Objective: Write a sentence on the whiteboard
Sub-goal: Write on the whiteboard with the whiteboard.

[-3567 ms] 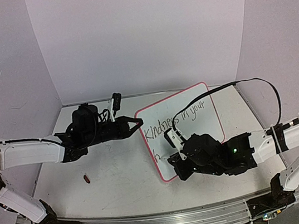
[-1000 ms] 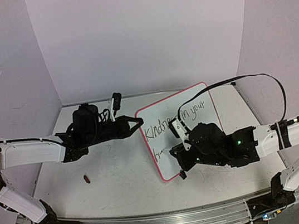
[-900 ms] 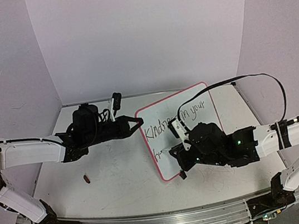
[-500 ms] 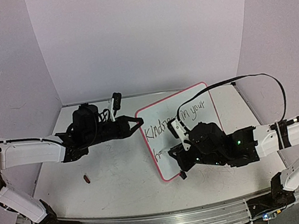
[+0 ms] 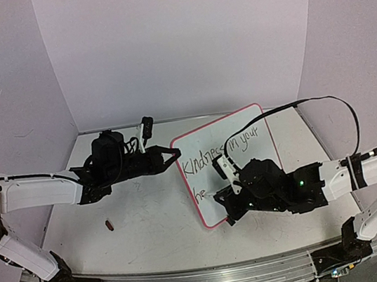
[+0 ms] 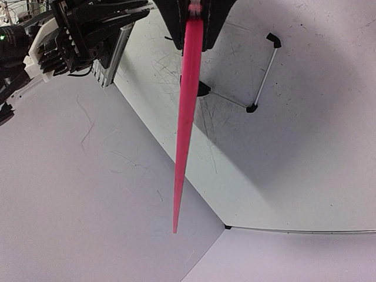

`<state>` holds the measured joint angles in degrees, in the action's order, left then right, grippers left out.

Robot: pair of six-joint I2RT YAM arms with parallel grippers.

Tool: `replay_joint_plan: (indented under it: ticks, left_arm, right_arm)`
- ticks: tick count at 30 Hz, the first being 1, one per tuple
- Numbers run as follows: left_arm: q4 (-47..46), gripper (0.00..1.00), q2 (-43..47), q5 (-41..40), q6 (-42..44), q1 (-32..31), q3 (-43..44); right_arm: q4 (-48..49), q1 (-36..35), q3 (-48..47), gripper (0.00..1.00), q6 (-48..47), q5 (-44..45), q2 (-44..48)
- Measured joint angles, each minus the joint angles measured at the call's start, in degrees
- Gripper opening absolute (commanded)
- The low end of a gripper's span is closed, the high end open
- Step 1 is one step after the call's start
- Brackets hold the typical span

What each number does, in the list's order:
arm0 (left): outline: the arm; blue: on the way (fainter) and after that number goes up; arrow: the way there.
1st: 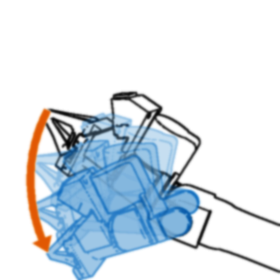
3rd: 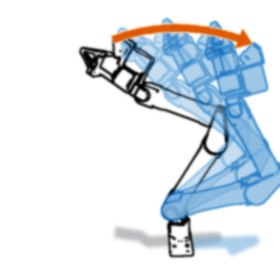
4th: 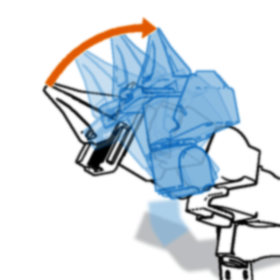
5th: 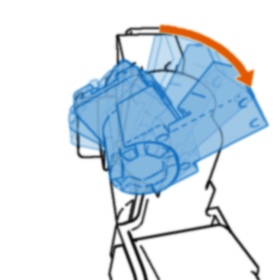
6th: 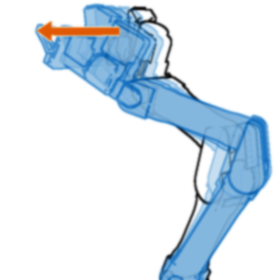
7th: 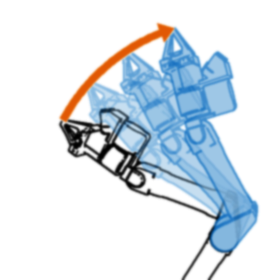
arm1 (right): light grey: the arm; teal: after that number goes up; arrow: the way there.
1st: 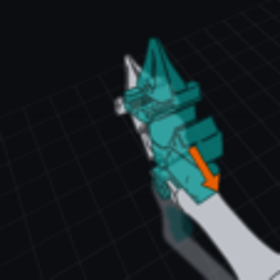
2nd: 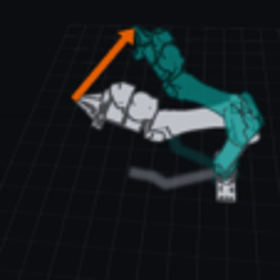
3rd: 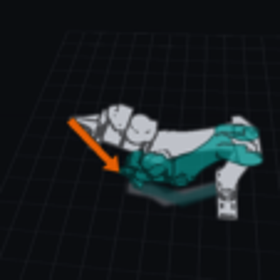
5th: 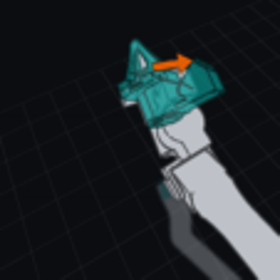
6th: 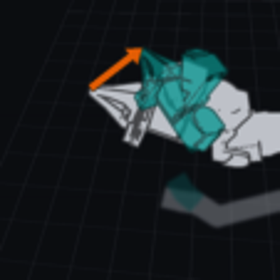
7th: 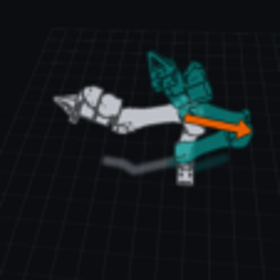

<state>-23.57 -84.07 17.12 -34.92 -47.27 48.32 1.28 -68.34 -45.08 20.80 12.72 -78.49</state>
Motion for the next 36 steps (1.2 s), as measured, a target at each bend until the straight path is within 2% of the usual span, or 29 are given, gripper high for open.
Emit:
replay_joint_plan:
  ticks: [11, 18, 36]
  left_arm:
    - [-0.2, 0.00, 0.0, 0.1, 0.0, 0.0, 0.0]
    - [-0.3, 0.00, 0.0, 0.1, 0.0, 0.0, 0.0]
    - [-0.3, 0.00, 0.0, 0.1, 0.0, -0.1, 0.0]
  right_arm:
    - [-3.0, 0.0, 0.1, 0.00, 0.0, 4.8, 2.1]
    - [-1.6, 0.2, 0.1, 0.00, -2.3, 2.9, 6.0]
    - [-0.9, 0.2, 3.2, 0.00, -1.6, 3.4, 6.6]
